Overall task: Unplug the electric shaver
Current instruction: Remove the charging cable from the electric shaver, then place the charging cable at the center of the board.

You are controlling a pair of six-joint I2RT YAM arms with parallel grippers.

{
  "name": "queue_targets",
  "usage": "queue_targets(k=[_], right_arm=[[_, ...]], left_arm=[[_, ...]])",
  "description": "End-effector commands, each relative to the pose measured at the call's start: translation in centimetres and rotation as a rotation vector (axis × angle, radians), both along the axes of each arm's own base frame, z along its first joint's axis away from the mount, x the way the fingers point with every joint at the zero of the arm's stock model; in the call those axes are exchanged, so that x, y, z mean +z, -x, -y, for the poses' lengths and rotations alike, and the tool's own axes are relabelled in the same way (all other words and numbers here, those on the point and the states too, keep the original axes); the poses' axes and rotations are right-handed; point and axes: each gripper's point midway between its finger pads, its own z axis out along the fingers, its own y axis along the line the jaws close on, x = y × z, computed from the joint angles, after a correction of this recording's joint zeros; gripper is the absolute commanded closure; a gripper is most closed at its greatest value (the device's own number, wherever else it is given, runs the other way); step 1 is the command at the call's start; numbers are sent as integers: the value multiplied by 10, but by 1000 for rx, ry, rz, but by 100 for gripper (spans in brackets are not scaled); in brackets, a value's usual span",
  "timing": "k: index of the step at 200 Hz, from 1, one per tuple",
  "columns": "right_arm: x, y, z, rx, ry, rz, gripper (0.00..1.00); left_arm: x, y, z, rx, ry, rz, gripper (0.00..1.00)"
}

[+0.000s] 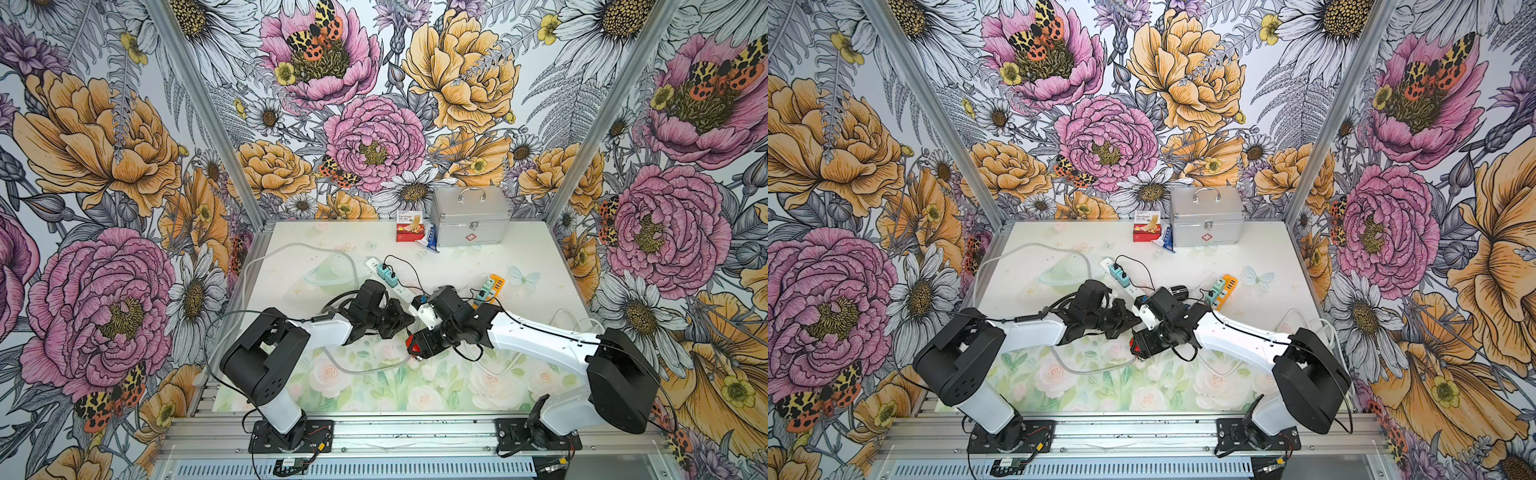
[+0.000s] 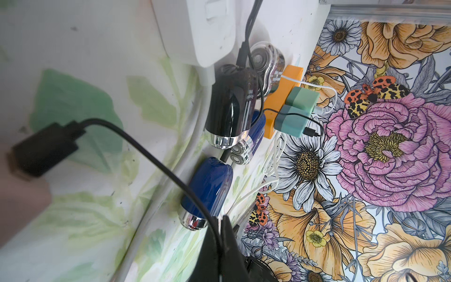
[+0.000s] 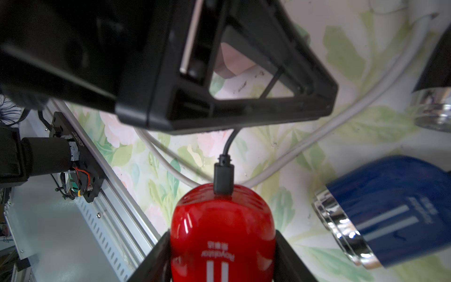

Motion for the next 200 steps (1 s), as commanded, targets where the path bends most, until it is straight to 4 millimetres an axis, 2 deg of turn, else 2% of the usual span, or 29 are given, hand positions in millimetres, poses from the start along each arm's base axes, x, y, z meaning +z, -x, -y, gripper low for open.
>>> queue_targets(k=[1,55,95,121,151,164,183,200], right_arm=[[9,13,0,-19,-59,-51,67],[10,30,14,-25,-72,-65,68],[11,26,19,-28,-37,-39,68],[27,15,20,-31,-52,37,68],[42,-8,31,-75,-43,86,68],[49,-17,30,-79,-33,104,68],[61,-32,22,-80,-25,129,68],[68,-47,12,-89,-16,136,68]], left_arm=[[5,-20,-3,56,2,41,100],[-5,-27,2,50,-11,26,100],[-6,-24,14,-3,4,21,100],[0,-20,10,-35,-17,42,46],[19,-16,-3,-85,-144,110,12],[28,-15,-15,-98,-227,147,2],[46,-17,-36,-77,-300,204,1],[63,-25,-68,-5,-351,244,1]])
